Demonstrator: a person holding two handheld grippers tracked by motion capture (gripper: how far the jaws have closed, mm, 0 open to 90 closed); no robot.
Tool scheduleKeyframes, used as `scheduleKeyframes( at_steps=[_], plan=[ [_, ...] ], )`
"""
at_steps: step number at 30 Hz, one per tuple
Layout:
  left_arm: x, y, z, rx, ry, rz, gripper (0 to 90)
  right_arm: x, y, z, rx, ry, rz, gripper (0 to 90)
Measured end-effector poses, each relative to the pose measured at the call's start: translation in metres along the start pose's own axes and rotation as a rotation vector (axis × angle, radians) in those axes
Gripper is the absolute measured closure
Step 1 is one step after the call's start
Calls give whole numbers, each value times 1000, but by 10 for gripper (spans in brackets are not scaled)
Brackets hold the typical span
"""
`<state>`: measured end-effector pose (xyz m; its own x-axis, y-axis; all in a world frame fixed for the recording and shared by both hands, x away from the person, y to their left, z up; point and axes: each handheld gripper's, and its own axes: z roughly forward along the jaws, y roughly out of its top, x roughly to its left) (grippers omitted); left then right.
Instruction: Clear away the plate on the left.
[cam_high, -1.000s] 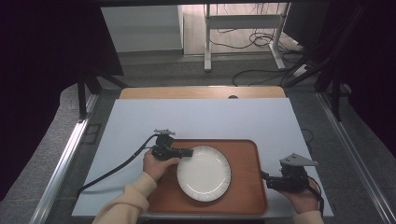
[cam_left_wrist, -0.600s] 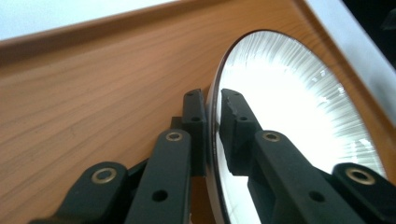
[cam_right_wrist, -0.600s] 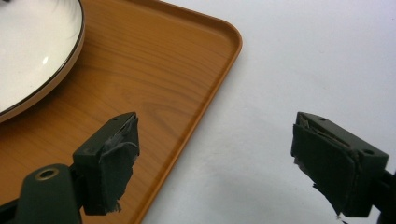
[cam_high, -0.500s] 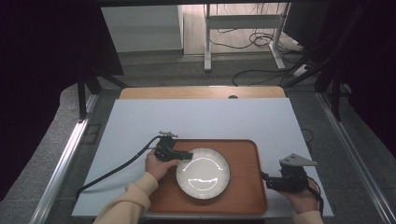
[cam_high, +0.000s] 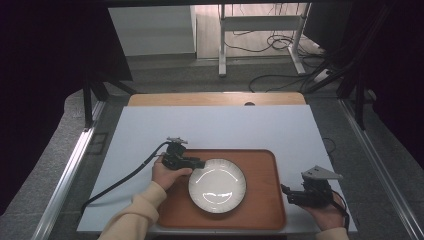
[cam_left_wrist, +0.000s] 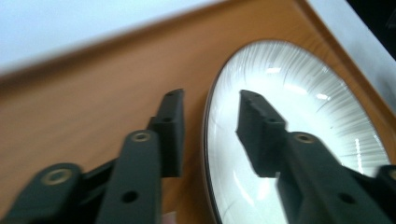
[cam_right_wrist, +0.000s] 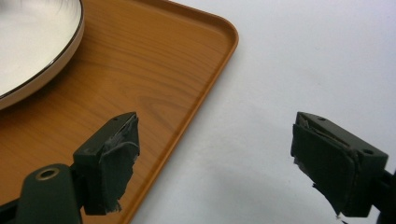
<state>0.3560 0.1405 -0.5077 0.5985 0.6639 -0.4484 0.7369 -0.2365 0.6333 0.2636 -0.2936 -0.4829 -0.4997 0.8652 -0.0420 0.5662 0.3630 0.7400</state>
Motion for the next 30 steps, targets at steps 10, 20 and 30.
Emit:
scheduleKeyframes(
  at_steps=[10,20,30],
  plan=[
    [-10,-7,-49,-66,75,82,330,2,1,0,0,-2,-2,158],
    [-4,-44,-108,-177,149,34,310,3,1,0,-4,5,-5,158],
    [6,-75,-134,-160,259,50,298,4,1,2,1,7,-9,158]
  ],
)
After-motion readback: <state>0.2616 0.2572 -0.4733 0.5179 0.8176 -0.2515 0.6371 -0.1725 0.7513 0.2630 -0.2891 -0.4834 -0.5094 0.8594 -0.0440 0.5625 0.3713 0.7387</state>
